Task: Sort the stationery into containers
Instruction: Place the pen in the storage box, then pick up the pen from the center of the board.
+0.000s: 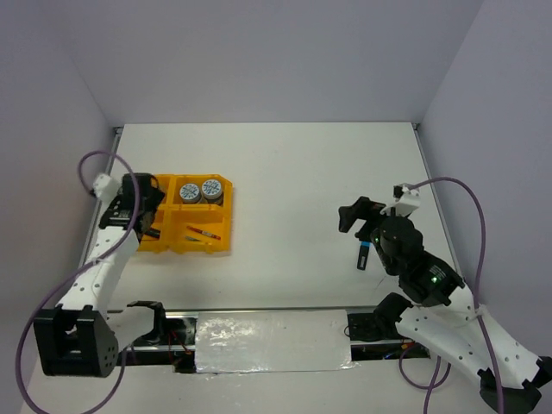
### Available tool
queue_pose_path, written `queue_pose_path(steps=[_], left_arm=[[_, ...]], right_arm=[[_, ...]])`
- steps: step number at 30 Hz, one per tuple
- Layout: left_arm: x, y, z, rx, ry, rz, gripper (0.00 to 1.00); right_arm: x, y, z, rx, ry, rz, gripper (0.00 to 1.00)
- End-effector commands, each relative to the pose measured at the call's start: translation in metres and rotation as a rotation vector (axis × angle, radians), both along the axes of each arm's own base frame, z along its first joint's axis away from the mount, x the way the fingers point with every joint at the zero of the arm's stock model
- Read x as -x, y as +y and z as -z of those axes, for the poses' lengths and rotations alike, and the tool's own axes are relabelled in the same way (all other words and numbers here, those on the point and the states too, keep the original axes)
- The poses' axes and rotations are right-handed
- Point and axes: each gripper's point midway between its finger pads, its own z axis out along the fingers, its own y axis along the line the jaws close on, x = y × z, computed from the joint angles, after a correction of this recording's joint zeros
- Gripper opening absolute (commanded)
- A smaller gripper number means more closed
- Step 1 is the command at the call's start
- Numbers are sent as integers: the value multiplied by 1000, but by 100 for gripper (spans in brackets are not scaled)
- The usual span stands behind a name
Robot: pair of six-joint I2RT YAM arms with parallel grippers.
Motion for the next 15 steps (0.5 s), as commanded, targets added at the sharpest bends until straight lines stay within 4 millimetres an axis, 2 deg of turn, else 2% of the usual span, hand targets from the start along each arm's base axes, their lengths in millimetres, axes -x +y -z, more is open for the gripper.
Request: queue_pose_path(steps=[1, 2, 3, 4, 5, 6, 7, 8, 9, 10, 11, 12, 13, 14, 15], left_arm=[[-42, -89, -45, -30, -191, 332, 99], [-49, -113, -44, -48, -181, 386, 99], [-53, -165, -60, -46, -216, 512, 99], [-60, -193, -45, -68, -169, 596, 99], [-66, -221, -45, -61, -177, 669, 99], [-69, -271, -62, -29, -240, 779, 99], [-72, -303, -39, -35, -192, 857, 99], [-63, -352, -55, -25, -234, 942, 99], [-60, -377, -55, -52, -238, 991, 99], [-58, -406, -26, -88, -183, 1046, 99], [-54, -430, -26, -105, -187, 1082, 99], [-44, -474, -46, -110, -240, 1174, 99], [-41, -496, -12, -140, -178, 1216, 99], [-29, -522, -8, -130, -177, 1281, 99], [-30, -548, -23, -117, -225, 1331, 99]], right_arm=[[7, -38, -21, -90, -38, 196, 100], [10, -44, -24, -97, -41, 224, 100], [14, -52, -30, -129, -53, 262, 100], [19, -58, -33, -135, -53, 274, 100], [22, -61, -37, -149, -63, 277, 100], [28, -66, -43, -166, -87, 272, 100], [34, -70, -52, -186, -113, 265, 100], [37, -73, -57, -183, -122, 257, 100], [41, -77, -61, -188, -128, 266, 100], [48, -86, -67, -185, -128, 280, 100], [53, -92, -72, -188, -137, 290, 100], [58, -98, -81, -193, -154, 295, 100], [62, -103, -82, -184, -153, 304, 100], [66, -107, -86, -191, -161, 304, 100], [71, -110, -93, -198, -172, 303, 100]])
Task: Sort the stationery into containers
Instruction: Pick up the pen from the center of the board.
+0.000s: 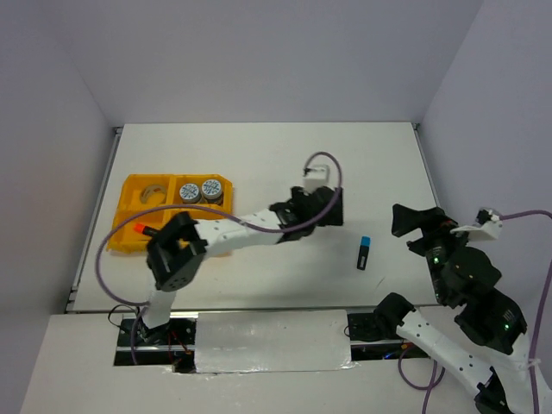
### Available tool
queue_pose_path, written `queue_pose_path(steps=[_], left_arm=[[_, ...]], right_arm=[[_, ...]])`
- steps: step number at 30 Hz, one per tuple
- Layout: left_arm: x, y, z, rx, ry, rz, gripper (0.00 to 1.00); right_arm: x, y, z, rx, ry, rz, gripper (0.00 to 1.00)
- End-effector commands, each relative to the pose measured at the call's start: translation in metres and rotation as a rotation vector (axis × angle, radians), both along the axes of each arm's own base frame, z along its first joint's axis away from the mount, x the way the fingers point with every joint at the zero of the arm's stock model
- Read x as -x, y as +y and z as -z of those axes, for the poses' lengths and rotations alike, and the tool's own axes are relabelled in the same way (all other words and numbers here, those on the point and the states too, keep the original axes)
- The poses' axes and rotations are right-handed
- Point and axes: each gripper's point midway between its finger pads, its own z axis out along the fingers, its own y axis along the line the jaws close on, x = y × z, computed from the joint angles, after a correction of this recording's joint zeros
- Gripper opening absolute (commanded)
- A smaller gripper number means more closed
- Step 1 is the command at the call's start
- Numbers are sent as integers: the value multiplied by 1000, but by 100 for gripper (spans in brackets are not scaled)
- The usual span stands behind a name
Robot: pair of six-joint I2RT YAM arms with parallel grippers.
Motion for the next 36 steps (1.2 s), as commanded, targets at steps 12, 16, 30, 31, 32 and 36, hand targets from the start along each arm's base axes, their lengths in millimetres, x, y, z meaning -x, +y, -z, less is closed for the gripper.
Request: queue_pose_path(steps=[12, 16, 30, 31, 32, 36], left_arm=[[55, -160, 51, -76, -83, 414, 98], [64, -161, 84, -166, -66, 420, 97], [80, -125, 128, -304, -5, 370, 18], [80, -114, 133, -326, -5, 359, 12], [75, -109, 117, -320, -28, 333, 5], [45, -68, 77, -291, -50, 242, 0]], right_arm=[[34, -38, -18, 44, -26, 34, 100], [33, -31, -21, 28, -55, 5, 100], [37, -27, -31, -10, -126, -39, 100], [38, -26, -32, -15, -135, -48, 100], [38, -26, -32, -15, -138, -50, 100], [35, -22, -30, -2, -128, -60, 100]])
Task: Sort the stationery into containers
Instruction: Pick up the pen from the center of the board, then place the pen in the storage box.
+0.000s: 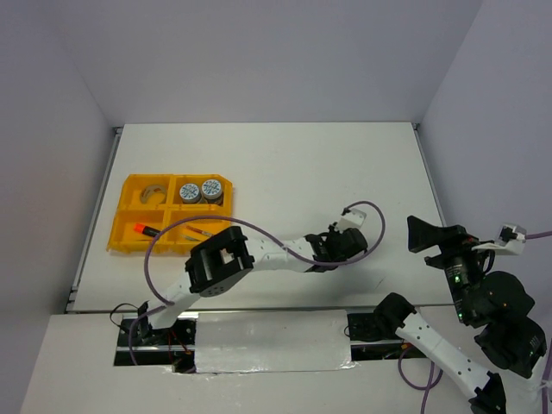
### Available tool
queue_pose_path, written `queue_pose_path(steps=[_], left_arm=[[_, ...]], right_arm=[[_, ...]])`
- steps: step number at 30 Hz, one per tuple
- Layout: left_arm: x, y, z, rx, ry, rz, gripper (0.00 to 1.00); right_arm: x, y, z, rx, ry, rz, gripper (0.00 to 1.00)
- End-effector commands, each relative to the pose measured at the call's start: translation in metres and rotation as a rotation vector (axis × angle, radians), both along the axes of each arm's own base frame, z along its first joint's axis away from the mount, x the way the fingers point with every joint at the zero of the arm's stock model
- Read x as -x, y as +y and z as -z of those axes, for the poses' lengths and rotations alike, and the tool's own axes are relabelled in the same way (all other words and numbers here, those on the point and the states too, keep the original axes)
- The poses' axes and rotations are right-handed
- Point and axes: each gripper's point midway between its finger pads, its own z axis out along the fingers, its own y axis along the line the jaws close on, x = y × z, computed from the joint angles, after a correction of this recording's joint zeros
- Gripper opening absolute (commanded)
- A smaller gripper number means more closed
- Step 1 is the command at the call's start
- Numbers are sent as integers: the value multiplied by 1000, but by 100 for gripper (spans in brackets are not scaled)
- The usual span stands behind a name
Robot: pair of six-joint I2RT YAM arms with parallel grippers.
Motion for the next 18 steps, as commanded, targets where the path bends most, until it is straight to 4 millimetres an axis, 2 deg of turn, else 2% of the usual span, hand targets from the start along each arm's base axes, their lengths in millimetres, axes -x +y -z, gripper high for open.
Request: queue_pose_path(steps=[1, 2, 3, 4, 5, 6, 7, 8, 10, 11, 12, 13, 14, 15, 16, 17, 18], left_arm=[[-50, 62, -43, 10, -39, -133, 0], [-61, 75, -83, 77, -67, -160, 0], [-72, 90, -96, 93, -84, -196, 0], [-92, 121, -103, 95, -96, -255, 0], [-101, 139, -139, 156, -132, -283, 0], [-119, 172, -143, 156, -137, -356, 0], [-126, 192, -154, 167, -147, -398, 0], [-140, 238, -173, 169, -171, -500, 0], [-149, 292, -182, 171, -170, -665, 0], [-143, 330, -181, 124, -138, -749, 0], [-153, 384, -175, 138, -107, -917, 0], [-148, 413, -176, 141, -85, -993, 0], [-135, 446, -157, 90, -26, -1072, 0], [-133, 490, -148, 123, 9, -1199, 0], [-125, 509, -151, 158, 10, -1242, 0], [-121, 526, -147, 180, 11, -1285, 0], [-107, 551, -138, 195, 25, -1351, 0]], right_arm=[[-3, 4, -8, -4, -32, -12, 100], [-4, 6, -8, 3, -31, -20, 100], [-7, 9, -6, 16, -24, -24, 100], [-9, 11, -4, 25, -17, -27, 100], [-11, 15, -4, 34, -12, -35, 100], [-14, 17, -2, 47, -5, -37, 100], [-16, 19, 0, 53, 1, -37, 100], [-19, 23, 1, 62, 5, -46, 100], [-23, 28, 6, 77, 17, -59, 100], [-26, 33, 6, 78, 15, -68, 100], [-29, 39, 9, 95, 21, -92, 100], [-31, 43, 8, 92, 13, -102, 100], [-34, 47, 10, 111, 22, -114, 100], [-36, 53, 13, 120, 29, -137, 100], [-38, 57, 12, 124, 30, -148, 100], [-42, 62, 15, 144, 46, -158, 100], [-44, 67, 17, 151, 52, -175, 100]])
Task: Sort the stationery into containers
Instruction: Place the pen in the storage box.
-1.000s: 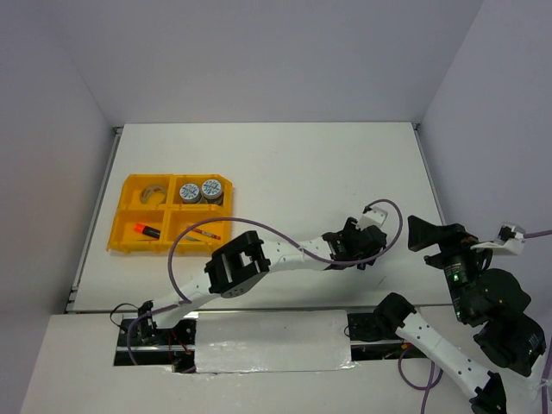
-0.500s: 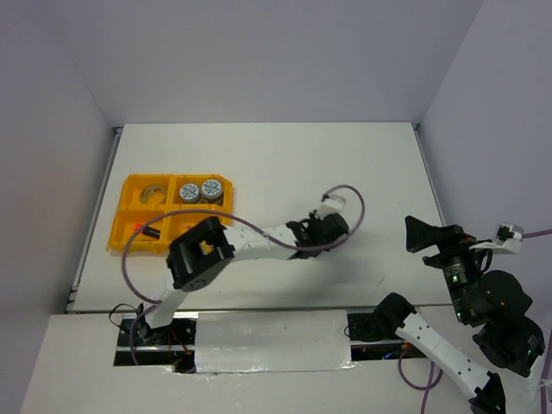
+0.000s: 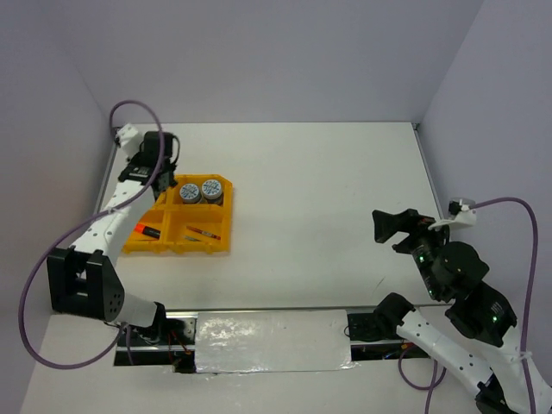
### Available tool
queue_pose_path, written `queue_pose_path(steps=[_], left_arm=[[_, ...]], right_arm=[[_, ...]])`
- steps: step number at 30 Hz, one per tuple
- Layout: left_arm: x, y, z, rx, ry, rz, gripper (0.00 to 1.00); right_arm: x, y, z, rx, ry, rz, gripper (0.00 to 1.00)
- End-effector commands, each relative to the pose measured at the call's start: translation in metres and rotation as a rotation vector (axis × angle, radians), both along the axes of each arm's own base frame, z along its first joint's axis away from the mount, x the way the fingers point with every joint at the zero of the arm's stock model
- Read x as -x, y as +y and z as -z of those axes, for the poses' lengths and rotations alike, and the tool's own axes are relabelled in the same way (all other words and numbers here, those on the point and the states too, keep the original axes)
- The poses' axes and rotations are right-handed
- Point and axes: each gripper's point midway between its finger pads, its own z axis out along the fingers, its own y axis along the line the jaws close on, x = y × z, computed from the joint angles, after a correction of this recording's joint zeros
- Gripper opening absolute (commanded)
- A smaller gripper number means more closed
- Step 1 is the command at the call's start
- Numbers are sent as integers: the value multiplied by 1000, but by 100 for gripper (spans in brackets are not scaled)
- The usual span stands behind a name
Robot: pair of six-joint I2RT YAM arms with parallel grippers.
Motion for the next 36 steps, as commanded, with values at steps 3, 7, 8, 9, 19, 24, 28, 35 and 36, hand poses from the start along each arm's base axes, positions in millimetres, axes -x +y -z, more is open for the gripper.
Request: queue_pose_path(steps=[3, 7, 8, 9, 19, 24, 28, 35, 36], left_arm=[[71, 68, 66, 87, 164, -235, 0], [86, 90, 77, 115, 145, -290, 2], [90, 97, 81, 121, 152, -308, 2], [91, 98, 83, 126, 156, -312, 2], [99, 110, 99, 154, 172, -327, 16], [100, 111, 101, 164, 170, -328, 48], [106, 115, 97, 179, 152, -347, 86], [112, 111, 54, 155, 93, -278, 95], [106, 107, 42, 153, 55, -229, 99]], right_arm=[[-16, 29, -5, 33, -5, -87, 100], [-23, 46, 4, 68, 26, -143, 100], [-24, 48, 7, 74, 33, -150, 100], [-26, 49, 7, 77, 35, -153, 100], [-29, 59, 8, 77, 40, -185, 100], [-29, 62, 8, 81, 37, -198, 100], [-30, 64, 8, 88, 40, -205, 100], [-29, 67, 4, 101, 28, -234, 100], [-29, 66, 3, 111, 27, -232, 100]])
